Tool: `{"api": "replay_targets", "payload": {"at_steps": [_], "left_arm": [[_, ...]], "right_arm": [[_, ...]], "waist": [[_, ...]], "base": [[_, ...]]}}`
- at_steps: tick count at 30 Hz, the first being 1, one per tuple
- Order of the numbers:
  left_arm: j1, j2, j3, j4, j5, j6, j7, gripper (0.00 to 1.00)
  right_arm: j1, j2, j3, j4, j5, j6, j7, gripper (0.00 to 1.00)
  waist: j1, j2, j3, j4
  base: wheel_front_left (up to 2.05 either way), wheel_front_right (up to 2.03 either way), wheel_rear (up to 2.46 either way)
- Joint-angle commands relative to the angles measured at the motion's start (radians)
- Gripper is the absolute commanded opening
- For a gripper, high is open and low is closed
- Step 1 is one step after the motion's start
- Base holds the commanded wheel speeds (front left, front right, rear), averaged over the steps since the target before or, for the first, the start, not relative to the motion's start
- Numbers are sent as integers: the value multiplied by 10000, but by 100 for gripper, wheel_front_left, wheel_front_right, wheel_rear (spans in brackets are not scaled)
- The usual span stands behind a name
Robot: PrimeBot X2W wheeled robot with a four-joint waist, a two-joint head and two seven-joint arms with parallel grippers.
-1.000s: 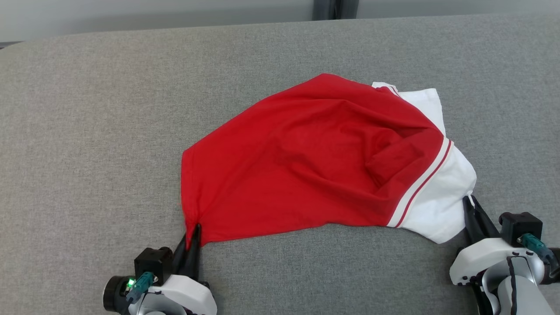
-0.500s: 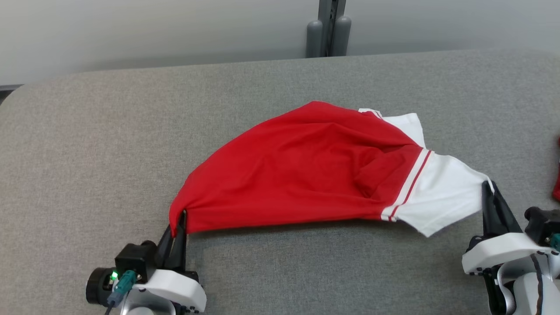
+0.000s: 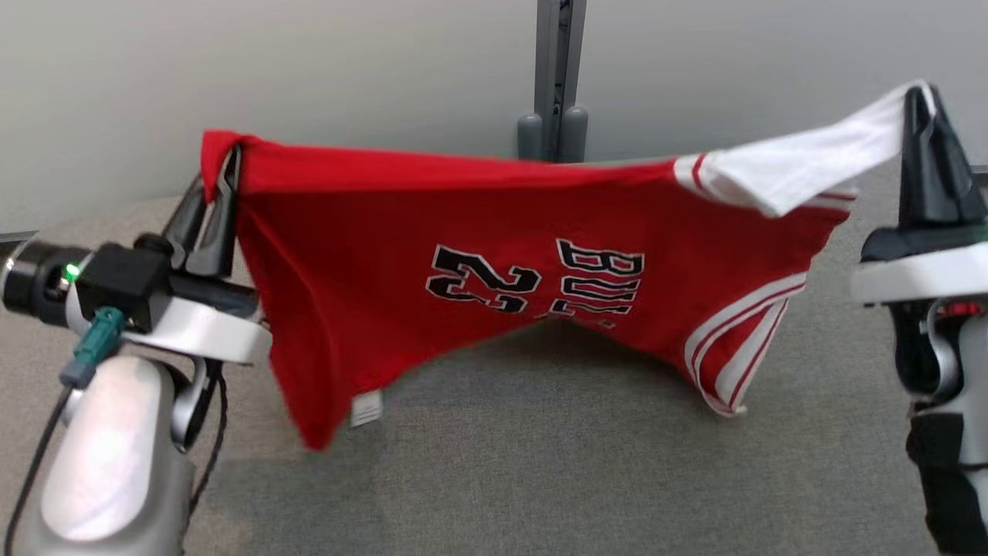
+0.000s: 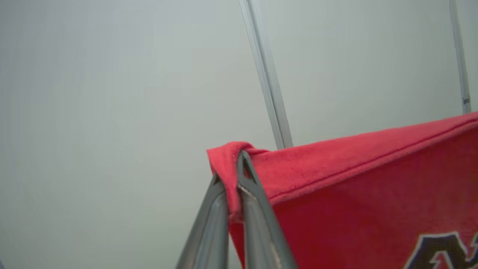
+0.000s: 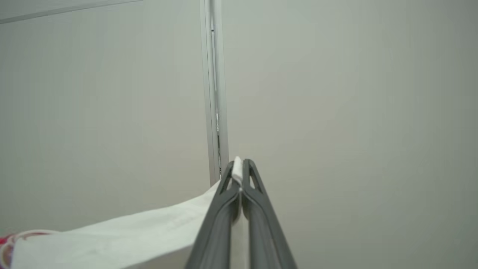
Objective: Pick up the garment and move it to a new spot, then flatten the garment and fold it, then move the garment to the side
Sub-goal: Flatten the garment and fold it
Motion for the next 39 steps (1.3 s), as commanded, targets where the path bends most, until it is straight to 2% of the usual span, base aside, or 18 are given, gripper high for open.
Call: {"api": "replay_targets", "payload": {"at_steps": [1, 6, 12, 16, 21, 23, 25, 28, 32, 39], "left_arm": [[-447, 231, -31, 153, 123, -79, -7, 0], [-2262, 817, -366, 770, 117, -254, 57, 0], [-4582, 1257, -1051, 1399, 151, -340, 802, 0], [-6117, 1295, -1552, 2301, 238, -348, 1047, 0], [-8244, 1329, -1870, 3959, 472, -338, 948, 0], [-8717, 1302, -1878, 4224, 534, -246, 838, 0], [-9998, 1254, -1923, 4859, 807, 112, 392, 0], [-11109, 1260, -1881, 5181, 956, 437, 97, 0], [-11606, 1206, -1815, 5585, 831, 541, 13, 0], [-9888, 789, -1437, 6150, -71, 416, 5, 0]], "right_arm": [[-399, -194, 117, -45, 164, -3, 9, 0], [-2015, -766, 544, 3, 524, -3, 9, 0], [-4372, -1311, 681, 360, 676, -3, 376, 0], [-6080, -1661, 1078, 1193, 94, -3, 622, 0], [-8492, -1730, 1226, 2909, -789, -4, 382, 0], [-9052, -1682, 1032, 3244, -954, -4, 293, 0], [-10445, -1616, 541, 3921, -1787, -4, 56, 0], [-11474, -1560, 53, 3968, -2581, -4, -24, 0], [-11588, -1339, -550, 3656, -3004, -6, -12, 0], [-9735, -1307, -717, 3697, -2514, -9, -10, 0]], "waist": [[0, 0, -27, -16], [0, 0, 216, -14], [0, 0, 1671, 89], [0, 0, 2985, 143], [0, 0, 4268, 145], [0, 0, 4463, 146], [0, 0, 4745, 231], [0, 0, 4825, 330], [0, 0, 4846, 396], [0, 0, 5138, 311]], "base": [[0, 0, 0], [0, 0, 0], [0, 0, 0], [0, 0, 0], [0, 0, 0], [0, 0, 0], [0, 0, 0], [0, 0, 0], [0, 0, 0], [0, 0, 0]]}}
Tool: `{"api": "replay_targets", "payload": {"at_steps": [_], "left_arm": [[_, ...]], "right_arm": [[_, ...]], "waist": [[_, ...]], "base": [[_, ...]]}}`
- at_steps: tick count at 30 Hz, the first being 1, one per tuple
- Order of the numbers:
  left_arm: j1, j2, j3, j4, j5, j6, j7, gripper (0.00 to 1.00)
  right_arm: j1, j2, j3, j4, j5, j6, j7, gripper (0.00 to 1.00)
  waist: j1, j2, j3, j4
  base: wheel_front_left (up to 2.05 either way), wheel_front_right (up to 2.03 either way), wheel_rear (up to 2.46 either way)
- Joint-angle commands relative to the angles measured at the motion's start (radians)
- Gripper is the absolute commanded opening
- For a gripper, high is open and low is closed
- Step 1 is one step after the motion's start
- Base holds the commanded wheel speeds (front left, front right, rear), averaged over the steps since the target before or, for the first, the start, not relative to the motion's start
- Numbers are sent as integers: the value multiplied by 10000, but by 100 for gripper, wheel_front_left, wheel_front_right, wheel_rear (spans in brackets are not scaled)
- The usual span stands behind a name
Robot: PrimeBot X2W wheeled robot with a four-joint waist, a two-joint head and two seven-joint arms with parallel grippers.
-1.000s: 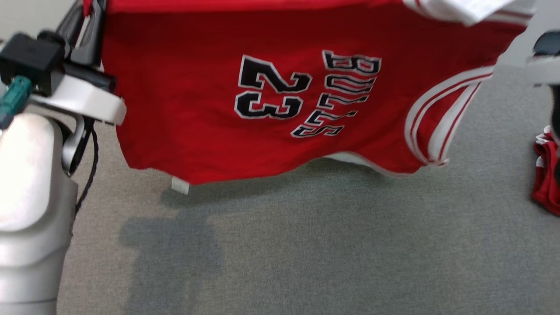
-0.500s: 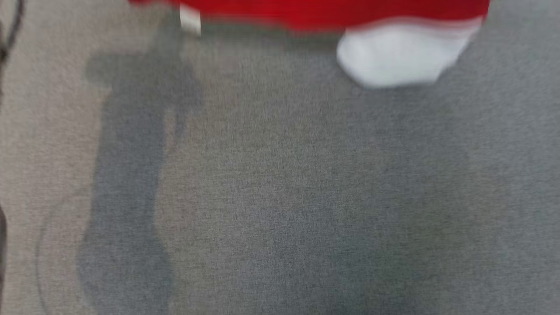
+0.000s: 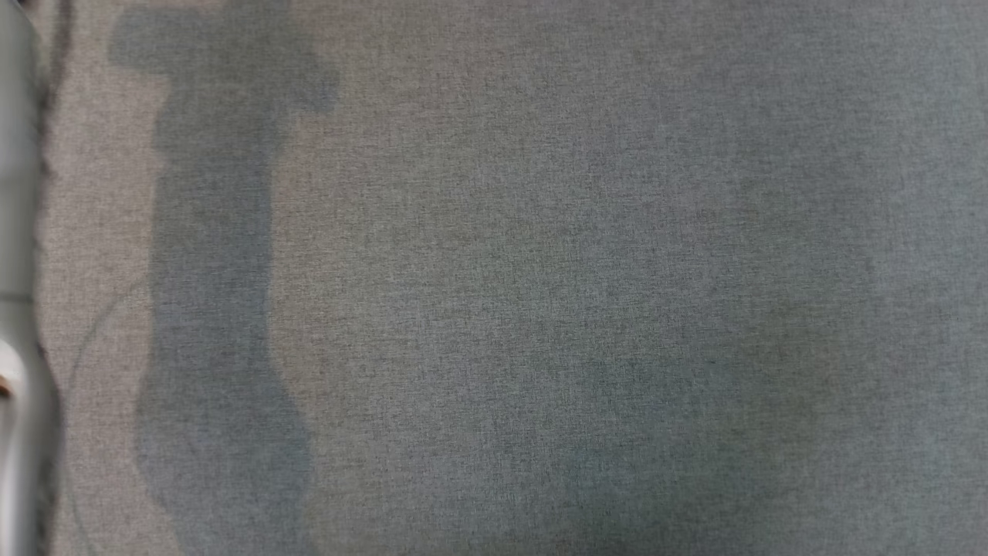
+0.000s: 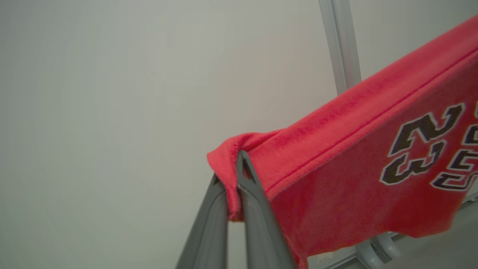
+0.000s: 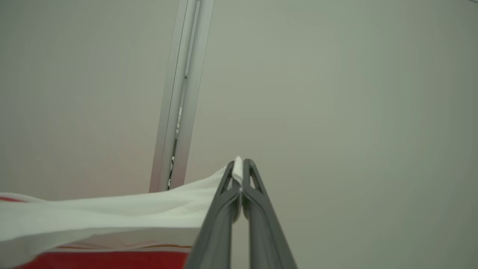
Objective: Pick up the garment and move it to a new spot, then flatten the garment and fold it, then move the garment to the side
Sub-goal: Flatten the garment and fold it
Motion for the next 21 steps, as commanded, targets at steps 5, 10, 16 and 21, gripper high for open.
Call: {"api": "replay_targets", "payload": {"at_steps": [5, 10, 16, 21], "left_arm": [[2418, -538, 588, -50, -826, 208, 9, 0], [4460, -1014, 918, -432, -1046, 265, 8, 0], [6864, -1390, 1476, -799, -1195, 305, 5, 0], [8638, -1593, 1872, -1054, -1171, 172, 9, 0]], "right_arm": [[2609, -79, -4, -348, 1052, -23, -40, 0], [5018, 109, -163, -771, 1935, -21, -43, 0], [7646, 583, -116, -1095, 2495, -21, -43, 0], [9449, 815, -211, -1365, 2633, -21, -43, 0]], "waist": [[0, 0, 211, -144], [0, 0, 55, -268], [0, 0, -824, -464], [0, 0, -1813, -546]], "base": [[0, 0, 0], [0, 0, 0], [0, 0, 0], [0, 0, 0]]}}
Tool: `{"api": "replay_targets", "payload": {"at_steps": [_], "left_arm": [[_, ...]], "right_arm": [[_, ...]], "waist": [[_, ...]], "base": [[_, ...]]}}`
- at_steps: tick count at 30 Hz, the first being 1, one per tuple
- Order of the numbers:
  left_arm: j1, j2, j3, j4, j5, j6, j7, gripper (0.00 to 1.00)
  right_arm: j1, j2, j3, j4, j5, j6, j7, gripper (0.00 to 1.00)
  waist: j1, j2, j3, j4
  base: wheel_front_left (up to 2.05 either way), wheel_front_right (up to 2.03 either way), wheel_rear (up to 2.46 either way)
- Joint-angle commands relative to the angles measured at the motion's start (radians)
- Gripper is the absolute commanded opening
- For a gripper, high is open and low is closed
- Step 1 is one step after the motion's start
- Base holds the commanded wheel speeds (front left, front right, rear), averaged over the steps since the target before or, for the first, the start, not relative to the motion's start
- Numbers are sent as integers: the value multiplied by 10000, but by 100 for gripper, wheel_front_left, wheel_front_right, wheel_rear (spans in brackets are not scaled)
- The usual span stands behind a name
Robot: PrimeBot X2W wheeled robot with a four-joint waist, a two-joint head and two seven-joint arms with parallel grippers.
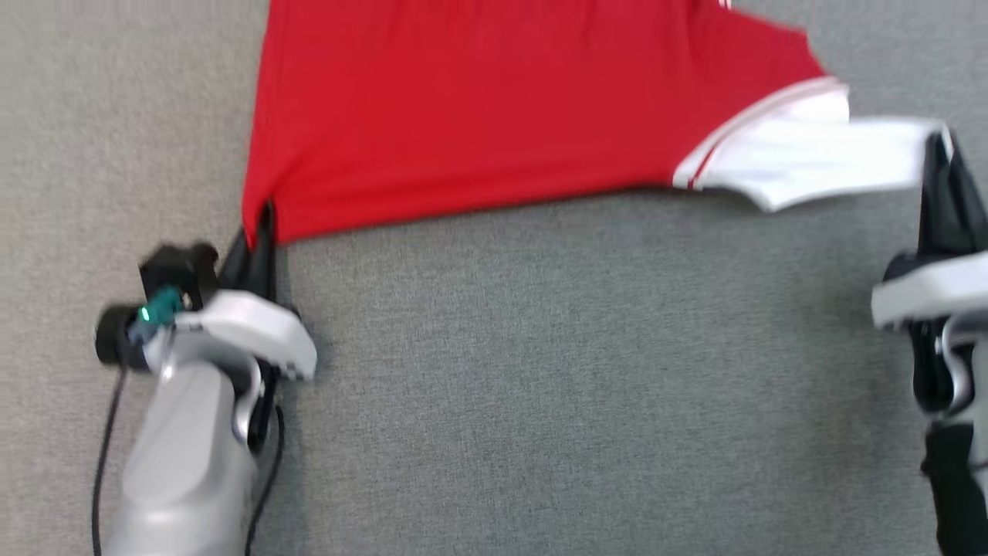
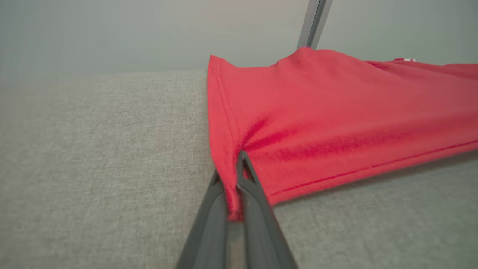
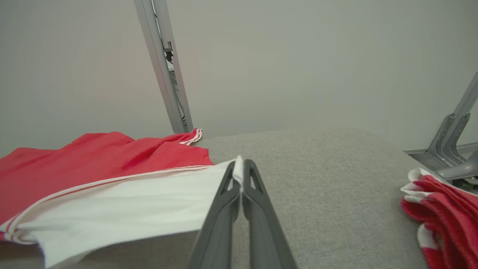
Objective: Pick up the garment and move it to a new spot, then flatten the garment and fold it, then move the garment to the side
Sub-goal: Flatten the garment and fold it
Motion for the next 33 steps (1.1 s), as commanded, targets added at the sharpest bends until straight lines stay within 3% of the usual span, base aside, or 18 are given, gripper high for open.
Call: {"api": "replay_targets", "payload": {"at_steps": [1, 9, 18, 33], "left_arm": [[698, 63, 159, -77, 89, 3, 5, 0], [2747, -173, 444, -442, 108, -32, 4, 0], [5188, -281, 105, -663, 123, -269, 3, 0], [7375, -297, -247, -1286, -446, 75, 3, 0]], "right_arm": [[698, -66, -264, -114, 128, -29, -45, 0], [2949, 259, -332, -83, 235, -29, -46, 0], [4977, 479, -207, 353, 75, -27, -46, 0], [6937, 552, 572, 721, 75, -26, -45, 0]], "waist": [[0, 0, -846, -75], [0, 0, -2332, -76], [0, 0, -3931, -120], [0, 0, -4694, 29]], "base": [[0, 0, 0], [0, 0, 0], [0, 0, 0], [0, 0, 0]]}}
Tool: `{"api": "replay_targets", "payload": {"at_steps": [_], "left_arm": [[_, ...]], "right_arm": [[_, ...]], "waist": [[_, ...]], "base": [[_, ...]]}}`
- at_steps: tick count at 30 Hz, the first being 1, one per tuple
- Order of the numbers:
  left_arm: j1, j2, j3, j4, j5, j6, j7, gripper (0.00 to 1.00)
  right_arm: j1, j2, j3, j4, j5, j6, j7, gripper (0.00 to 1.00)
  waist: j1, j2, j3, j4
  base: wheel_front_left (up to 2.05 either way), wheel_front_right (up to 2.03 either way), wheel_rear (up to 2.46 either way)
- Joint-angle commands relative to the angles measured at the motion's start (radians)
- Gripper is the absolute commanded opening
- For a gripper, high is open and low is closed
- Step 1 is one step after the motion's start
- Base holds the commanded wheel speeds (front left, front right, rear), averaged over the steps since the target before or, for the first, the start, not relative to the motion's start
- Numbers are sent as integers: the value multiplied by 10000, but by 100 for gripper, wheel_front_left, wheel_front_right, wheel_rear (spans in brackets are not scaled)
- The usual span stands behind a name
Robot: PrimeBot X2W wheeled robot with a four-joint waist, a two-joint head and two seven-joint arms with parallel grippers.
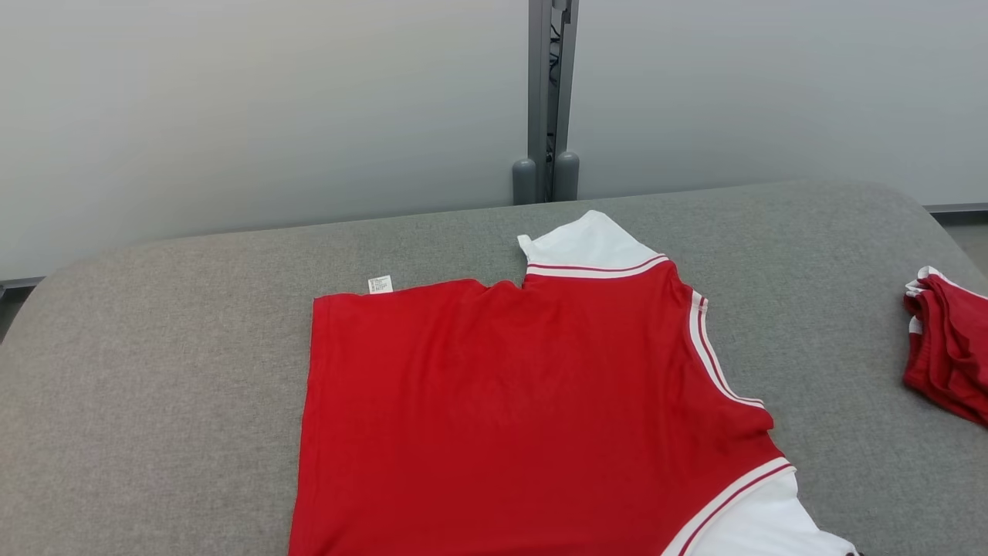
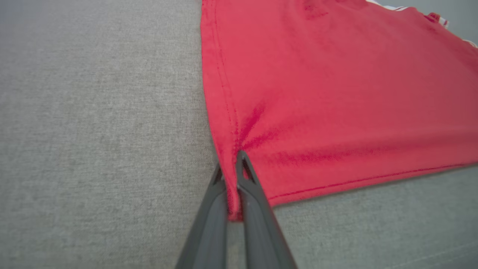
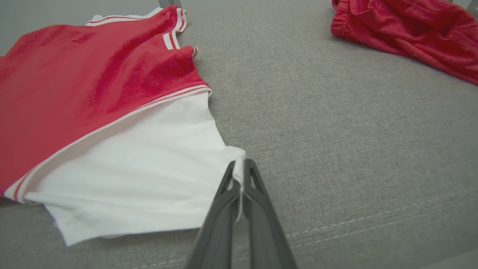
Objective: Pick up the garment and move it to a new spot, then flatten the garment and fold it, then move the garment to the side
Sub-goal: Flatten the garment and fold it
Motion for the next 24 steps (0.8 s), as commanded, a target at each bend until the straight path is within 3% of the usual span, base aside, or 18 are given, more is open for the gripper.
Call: {"api": "replay_targets", "payload": {"at_steps": [1, 11, 18, 24], "left_arm": [[51, 90, 95, -154, -90, 124, 0, 0], [-788, 78, 362, -2316, 336, -101, -4, 0], [-1996, 73, 250, -2340, 493, -31, -4, 0], [-3244, 73, 60, -1527, 601, 110, -4, 0]], "right_arm": [[52, -128, -204, -143, 45, -24, -43, 0], [-1228, -41, -598, -1408, -205, -22, -43, 0], [-2825, -186, -596, -1475, -317, -16, -43, 0], [-4451, -482, -320, -767, -604, -16, -43, 0]], "waist": [[0, -1, 51, 4], [0, -1, 811, 27], [0, -1, 1548, 111], [0, -1, 2319, 214]], "base": [[0, 0, 0], [0, 0, 0], [0, 0, 0], [0, 0, 0]]}}
